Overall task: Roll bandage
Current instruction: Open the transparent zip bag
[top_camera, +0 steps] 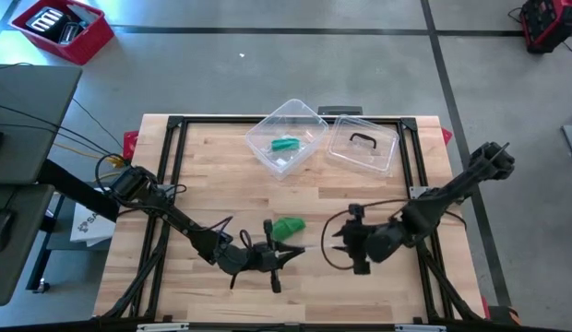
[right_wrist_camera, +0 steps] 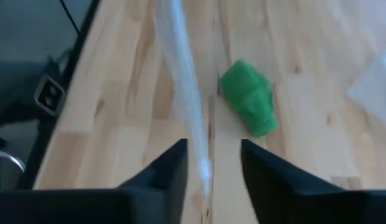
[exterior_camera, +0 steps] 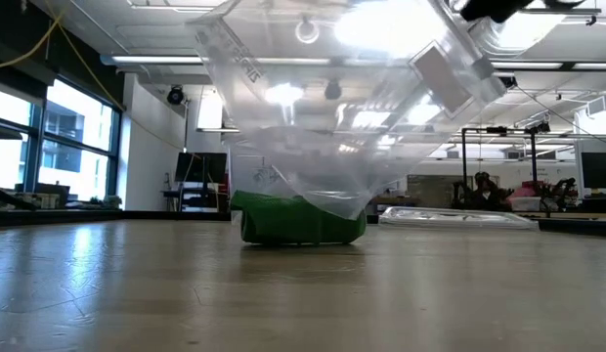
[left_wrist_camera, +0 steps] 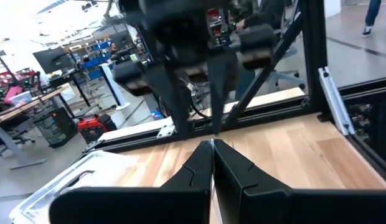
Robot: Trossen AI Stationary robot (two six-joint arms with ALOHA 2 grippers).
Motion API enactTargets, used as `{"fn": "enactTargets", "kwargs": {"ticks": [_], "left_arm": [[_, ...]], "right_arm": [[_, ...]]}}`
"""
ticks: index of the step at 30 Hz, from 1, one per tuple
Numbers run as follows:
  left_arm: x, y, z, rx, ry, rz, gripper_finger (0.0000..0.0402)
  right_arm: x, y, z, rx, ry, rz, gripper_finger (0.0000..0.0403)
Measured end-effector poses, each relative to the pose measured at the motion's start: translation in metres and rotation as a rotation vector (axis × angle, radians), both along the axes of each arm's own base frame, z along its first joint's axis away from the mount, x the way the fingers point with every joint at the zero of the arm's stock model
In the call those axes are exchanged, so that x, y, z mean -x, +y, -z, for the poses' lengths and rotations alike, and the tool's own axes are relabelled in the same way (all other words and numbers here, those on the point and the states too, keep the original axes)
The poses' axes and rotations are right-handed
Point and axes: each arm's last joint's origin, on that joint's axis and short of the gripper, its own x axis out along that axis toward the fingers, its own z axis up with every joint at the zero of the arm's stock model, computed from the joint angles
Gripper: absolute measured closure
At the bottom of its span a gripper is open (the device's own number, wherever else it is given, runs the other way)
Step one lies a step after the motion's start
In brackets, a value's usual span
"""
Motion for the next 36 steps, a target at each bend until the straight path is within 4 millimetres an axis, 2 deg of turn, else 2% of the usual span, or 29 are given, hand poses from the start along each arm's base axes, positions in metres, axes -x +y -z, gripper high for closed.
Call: {"fn": "enactTargets", "kwargs": {"ticks": [3, 6, 11, 17, 28, 36], "left_arm": [[0.0, 0.0, 0.0, 0.002, 0.001, 0.008, 0.0401], [0.0, 0.0, 0.0, 0.001, 0.002, 0.01, 0.0401], [0.0, 0.0, 0.0, 0.002, 0.002, 0.01, 0.0401], [0.0, 0.0, 0.0, 0.003, 0.003, 0.009, 0.0401], [-0.001, 0.001, 0.001, 0.008, 0.003, 0.007, 0.0401], [-0.001, 0.001, 0.001, 0.008, 0.003, 0.005, 0.0401]], "right_arm": [[-0.003, -0.004, -0.008, 0.006, -0.064, 0.002, 0.0225], [-0.012, -0.002, -0.008, 0.024, -0.118, -0.015, 0.0214], [-0.026, 0.002, 0.003, 0.075, -0.136, -0.019, 0.0218], [-0.036, -0.005, 0.011, 0.092, -0.113, 0.013, 0.0219], [-0.039, -0.001, 0.008, 0.014, -0.114, -0.15, 0.022], [-0.044, -0.004, 0.011, 0.013, -0.114, -0.137, 0.0221]]}}
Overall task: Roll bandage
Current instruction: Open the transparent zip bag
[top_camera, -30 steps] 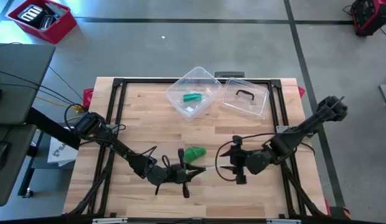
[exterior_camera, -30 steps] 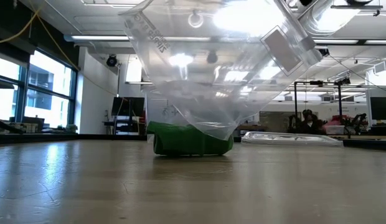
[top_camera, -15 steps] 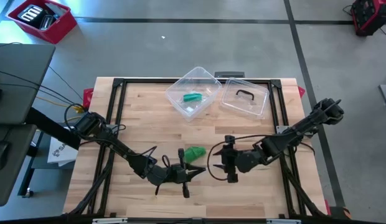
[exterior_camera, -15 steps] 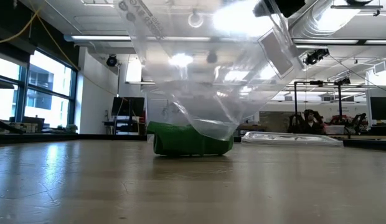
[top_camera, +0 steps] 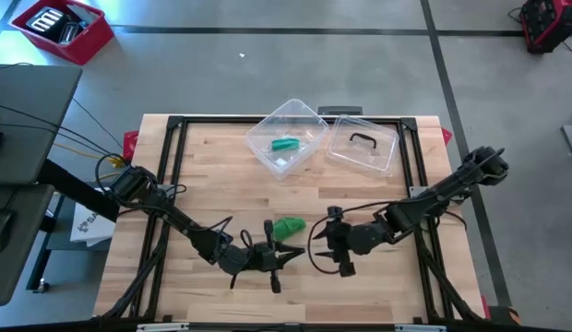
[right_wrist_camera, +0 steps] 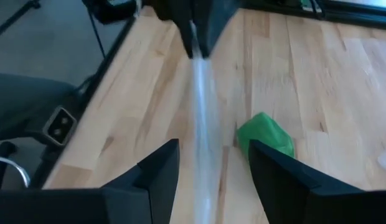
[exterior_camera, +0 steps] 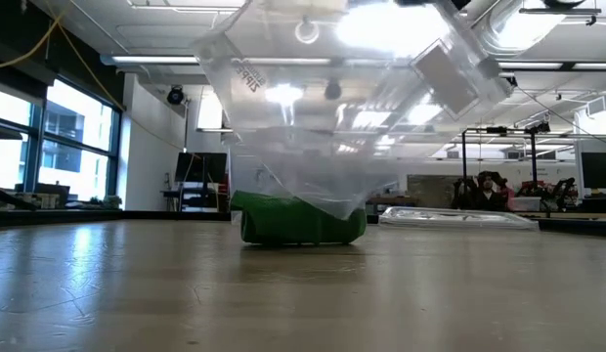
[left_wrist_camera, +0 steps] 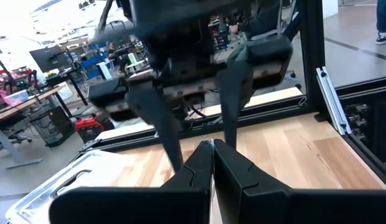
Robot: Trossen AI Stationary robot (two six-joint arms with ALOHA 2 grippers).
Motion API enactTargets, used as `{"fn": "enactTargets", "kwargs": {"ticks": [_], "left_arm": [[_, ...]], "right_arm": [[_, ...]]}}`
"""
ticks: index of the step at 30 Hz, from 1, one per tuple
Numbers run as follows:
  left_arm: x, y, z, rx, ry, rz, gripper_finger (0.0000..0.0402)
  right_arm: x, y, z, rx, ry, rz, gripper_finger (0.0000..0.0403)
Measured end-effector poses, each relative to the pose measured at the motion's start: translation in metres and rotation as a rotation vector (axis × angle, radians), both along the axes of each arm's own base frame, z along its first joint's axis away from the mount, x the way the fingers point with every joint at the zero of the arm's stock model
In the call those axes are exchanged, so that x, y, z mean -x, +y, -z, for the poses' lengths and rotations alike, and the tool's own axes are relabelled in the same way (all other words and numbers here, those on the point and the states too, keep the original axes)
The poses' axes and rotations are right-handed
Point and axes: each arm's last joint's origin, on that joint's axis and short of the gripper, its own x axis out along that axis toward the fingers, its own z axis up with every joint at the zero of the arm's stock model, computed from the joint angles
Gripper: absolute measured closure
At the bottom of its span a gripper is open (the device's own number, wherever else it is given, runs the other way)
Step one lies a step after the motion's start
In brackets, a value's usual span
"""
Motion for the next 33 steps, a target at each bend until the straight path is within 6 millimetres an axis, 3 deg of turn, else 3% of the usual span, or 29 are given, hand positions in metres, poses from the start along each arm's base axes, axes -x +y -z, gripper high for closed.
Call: {"fn": "enactTargets", "kwargs": {"ticks": [4, 9, 15, 22, 33], "left_arm": [[0.0, 0.0, 0.0, 0.0, 0.001, 0.013, 0.0401], [0.0, -0.001, 0.0, 0.0, 0.002, 0.017, 0.0401], [0.0, -0.001, 0.0, 0.0, 0.002, 0.018, 0.0401], [0.0, -0.001, 0.0, 0.0, 0.002, 0.018, 0.0401], [0.0, -0.001, 0.0, 0.001, 0.001, 0.018, 0.0401]], "right_arm": [[-0.002, -0.001, 0.005, 0.026, 0.019, -0.008, 0.0239], [0.005, -0.002, -0.007, 0.002, -0.007, -0.068, 0.0261], [0.006, -0.008, -0.013, 0.005, -0.031, -0.032, 0.0263], [0.0, -0.014, -0.006, 0.017, 0.005, 0.005, 0.0263], [0.001, -0.01, -0.007, -0.035, 0.014, -0.078, 0.0263]]}}
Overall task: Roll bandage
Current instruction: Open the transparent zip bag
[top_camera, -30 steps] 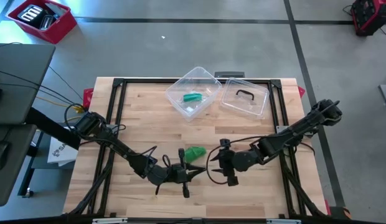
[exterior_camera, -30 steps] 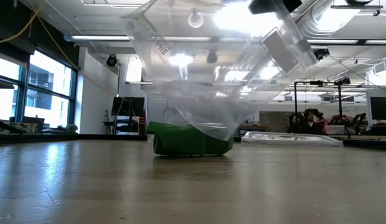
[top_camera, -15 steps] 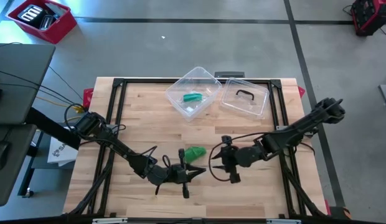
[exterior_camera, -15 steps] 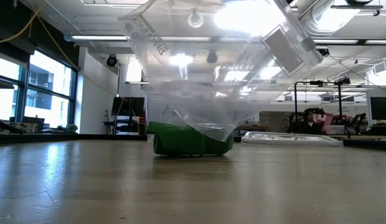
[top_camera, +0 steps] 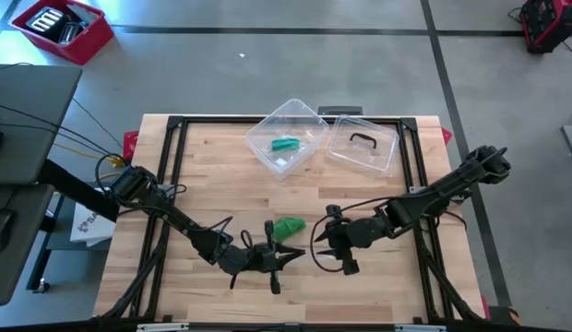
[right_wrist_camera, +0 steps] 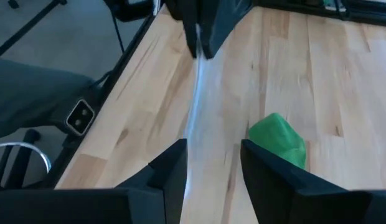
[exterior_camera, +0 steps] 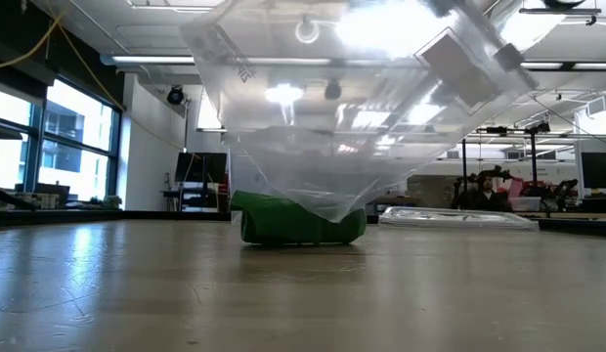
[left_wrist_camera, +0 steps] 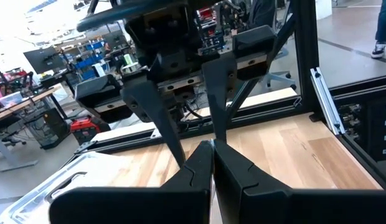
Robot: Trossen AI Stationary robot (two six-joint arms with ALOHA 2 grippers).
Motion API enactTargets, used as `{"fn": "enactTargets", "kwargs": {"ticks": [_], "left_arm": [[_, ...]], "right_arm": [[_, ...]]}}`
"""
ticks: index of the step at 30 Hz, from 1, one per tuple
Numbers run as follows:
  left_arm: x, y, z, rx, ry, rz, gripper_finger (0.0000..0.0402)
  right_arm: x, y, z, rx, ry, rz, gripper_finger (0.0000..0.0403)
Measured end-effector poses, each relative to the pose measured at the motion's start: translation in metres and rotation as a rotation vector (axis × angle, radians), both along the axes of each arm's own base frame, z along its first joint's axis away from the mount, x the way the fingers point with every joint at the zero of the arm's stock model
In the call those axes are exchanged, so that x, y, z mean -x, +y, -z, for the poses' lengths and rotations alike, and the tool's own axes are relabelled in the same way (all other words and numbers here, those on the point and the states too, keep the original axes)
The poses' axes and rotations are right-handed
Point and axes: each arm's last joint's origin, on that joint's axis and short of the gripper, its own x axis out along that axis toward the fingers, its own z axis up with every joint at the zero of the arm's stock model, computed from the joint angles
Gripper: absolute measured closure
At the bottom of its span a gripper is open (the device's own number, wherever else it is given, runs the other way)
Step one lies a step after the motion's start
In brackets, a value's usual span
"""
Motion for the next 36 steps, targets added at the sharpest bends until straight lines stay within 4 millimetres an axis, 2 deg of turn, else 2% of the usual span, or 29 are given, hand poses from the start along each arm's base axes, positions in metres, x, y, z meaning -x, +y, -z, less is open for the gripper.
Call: {"fn": "enactTargets", "kwargs": {"ticks": [14, 22, 36], "left_arm": [[-0.0001, 0.0, 0.0002, 0.0, 0.001, -0.001, 0.0401], [0.0, 0.0, 0.0002, -0.001, 0.0, -0.003, 0.0401], [-0.0002, -0.0008, 0.0002, 0.001, 0.001, 0.028, 0.0401]], "right_arm": [[-0.0057, 0.0013, 0.0081, 0.029, 0.008, 0.028, 0.0263], [-0.0047, -0.0045, 0.0039, 0.108, -0.042, 0.155, 0.0263], [0.0007, -0.0032, 0.0006, 0.15, -0.044, 0.119, 0.0263]]}}
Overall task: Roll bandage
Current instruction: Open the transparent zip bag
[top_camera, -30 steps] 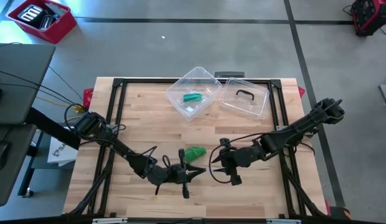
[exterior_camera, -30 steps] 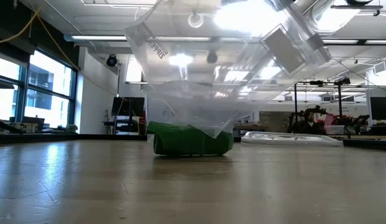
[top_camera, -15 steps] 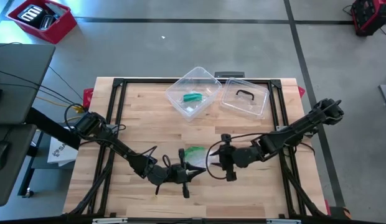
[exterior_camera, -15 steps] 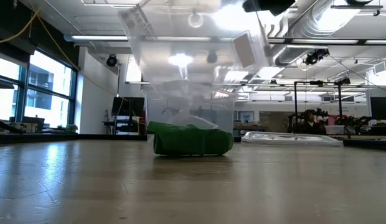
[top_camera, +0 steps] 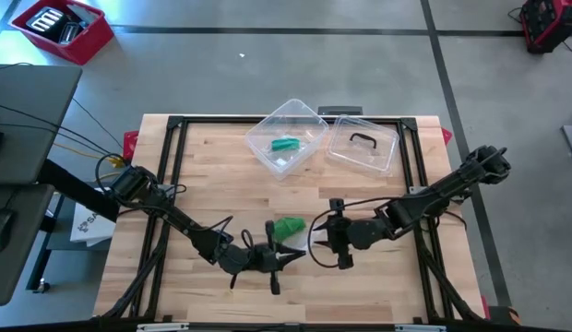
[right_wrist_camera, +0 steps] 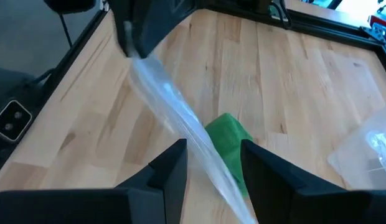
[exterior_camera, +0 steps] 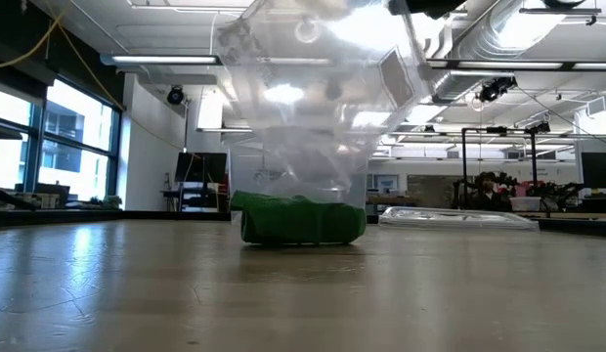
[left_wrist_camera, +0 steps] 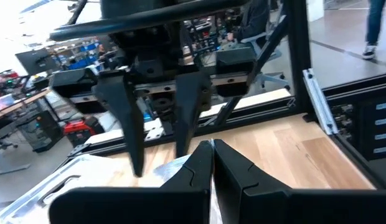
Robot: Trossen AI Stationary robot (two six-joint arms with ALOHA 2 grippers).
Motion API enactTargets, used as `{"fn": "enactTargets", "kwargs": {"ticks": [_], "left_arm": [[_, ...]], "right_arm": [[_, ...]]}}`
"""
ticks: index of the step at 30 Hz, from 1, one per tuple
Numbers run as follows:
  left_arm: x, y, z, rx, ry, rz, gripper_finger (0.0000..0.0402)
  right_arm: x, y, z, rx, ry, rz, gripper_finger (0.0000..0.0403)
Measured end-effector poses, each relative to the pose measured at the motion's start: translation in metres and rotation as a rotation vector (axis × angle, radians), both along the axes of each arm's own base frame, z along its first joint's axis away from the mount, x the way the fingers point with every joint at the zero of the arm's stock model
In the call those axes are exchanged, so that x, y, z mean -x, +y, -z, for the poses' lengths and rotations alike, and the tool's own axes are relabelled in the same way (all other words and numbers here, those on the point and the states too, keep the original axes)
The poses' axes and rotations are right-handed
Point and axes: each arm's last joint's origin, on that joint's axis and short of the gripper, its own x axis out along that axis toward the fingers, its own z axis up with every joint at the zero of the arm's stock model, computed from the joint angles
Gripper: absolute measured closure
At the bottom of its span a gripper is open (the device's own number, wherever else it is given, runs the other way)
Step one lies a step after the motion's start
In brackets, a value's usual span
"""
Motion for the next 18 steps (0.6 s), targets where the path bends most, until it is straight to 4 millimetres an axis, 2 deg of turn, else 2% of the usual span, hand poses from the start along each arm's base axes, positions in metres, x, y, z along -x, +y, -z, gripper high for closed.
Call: {"fn": "enactTargets", "kwargs": {"ticks": [18], "left_arm": [[0.0, 0.0, 0.0, 0.002, 0.0, 0.009, 0.0401]], "right_arm": [[0.004, 0.011, -0.001, 0.04, -0.013, -0.102, 0.0263]]}}
